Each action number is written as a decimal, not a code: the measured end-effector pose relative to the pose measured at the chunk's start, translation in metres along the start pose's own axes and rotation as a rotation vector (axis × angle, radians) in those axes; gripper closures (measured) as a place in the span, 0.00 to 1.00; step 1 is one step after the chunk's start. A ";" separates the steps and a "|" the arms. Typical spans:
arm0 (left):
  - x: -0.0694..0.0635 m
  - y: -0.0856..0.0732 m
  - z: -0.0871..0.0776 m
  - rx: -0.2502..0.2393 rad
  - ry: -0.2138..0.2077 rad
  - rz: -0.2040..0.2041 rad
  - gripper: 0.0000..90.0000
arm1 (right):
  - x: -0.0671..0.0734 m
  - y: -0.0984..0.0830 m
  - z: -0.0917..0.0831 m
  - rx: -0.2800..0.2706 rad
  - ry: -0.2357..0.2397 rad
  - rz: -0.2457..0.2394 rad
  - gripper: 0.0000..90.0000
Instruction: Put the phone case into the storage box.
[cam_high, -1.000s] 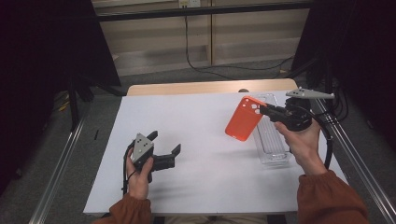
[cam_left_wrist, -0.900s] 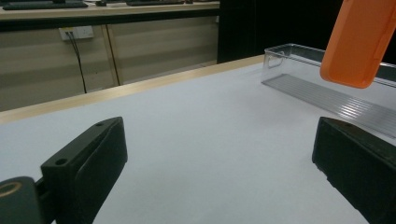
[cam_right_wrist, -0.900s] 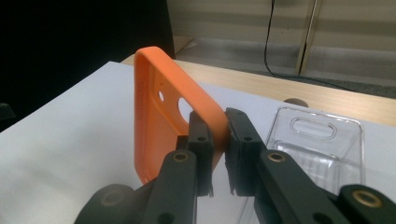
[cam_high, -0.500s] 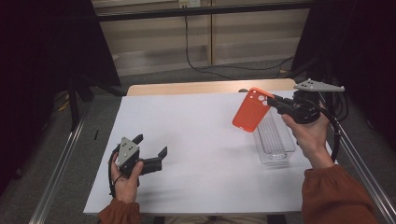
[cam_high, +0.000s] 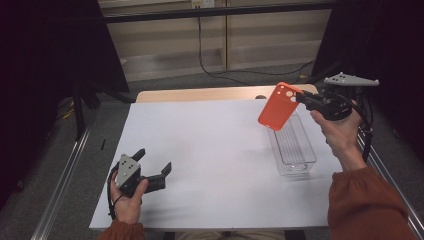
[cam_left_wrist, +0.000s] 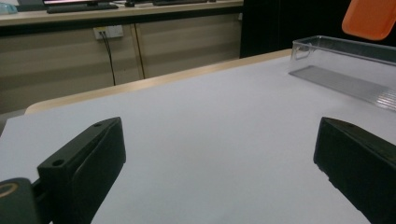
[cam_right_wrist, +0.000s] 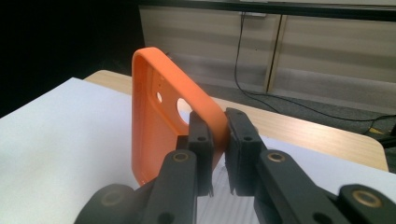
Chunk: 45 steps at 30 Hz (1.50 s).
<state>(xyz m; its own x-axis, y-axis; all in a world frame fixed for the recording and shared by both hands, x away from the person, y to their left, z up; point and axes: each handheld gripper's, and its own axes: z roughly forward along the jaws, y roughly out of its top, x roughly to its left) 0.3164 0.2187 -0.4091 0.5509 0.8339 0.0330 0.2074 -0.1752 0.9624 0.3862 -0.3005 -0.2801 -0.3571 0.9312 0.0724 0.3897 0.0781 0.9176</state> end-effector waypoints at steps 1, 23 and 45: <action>0.001 -0.001 -0.001 0.004 0.004 0.001 0.03 | -0.002 0.001 0.001 0.002 -0.003 -0.001 0.91; 0.007 -0.020 -0.018 0.014 0.030 -0.046 0.03 | -0.043 0.008 0.022 0.002 -0.059 -0.074 0.91; 0.006 -0.017 -0.017 0.015 0.022 -0.041 0.03 | -0.053 0.000 0.065 0.090 -0.104 -0.145 0.91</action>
<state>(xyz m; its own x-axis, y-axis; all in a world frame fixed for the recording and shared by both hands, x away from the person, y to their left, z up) 0.3025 0.2355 -0.4204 0.5238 0.8518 -0.0007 0.2422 -0.1482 0.9588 0.4605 -0.3272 -0.3091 -0.3272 0.9393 -0.1030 0.4169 0.2413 0.8763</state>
